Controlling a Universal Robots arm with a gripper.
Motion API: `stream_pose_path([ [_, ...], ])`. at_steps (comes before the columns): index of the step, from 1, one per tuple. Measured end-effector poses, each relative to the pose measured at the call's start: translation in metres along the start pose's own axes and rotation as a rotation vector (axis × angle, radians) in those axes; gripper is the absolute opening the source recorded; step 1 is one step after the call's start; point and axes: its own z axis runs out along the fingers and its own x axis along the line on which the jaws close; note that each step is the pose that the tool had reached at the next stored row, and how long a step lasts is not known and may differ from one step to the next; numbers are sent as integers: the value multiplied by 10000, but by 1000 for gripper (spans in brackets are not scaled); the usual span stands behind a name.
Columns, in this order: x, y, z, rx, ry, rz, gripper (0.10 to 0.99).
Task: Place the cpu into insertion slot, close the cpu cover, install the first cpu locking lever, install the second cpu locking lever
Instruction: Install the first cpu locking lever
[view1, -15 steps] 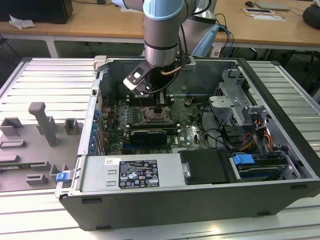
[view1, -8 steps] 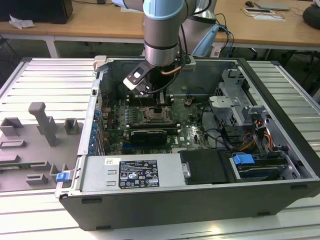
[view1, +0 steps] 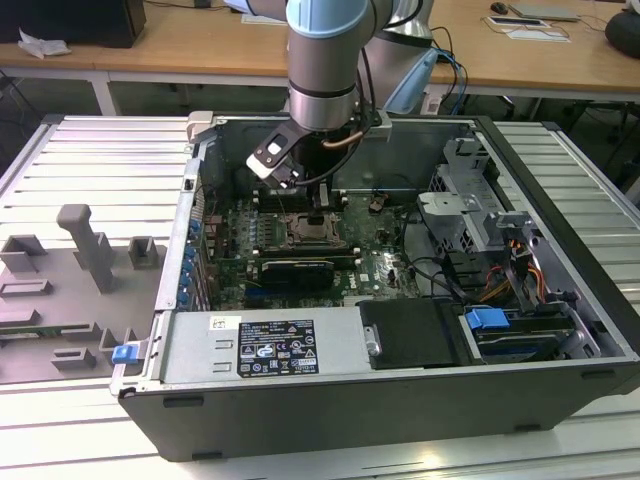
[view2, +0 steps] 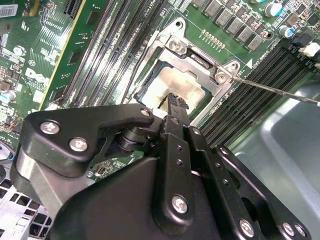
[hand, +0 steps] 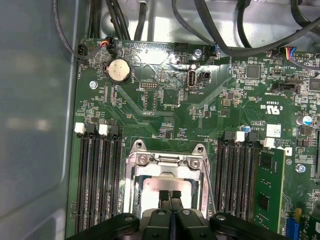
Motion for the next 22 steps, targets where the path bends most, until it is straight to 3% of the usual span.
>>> stream_pose_path([
  [22, 1, 2, -60, 0, 0, 3, 106],
])
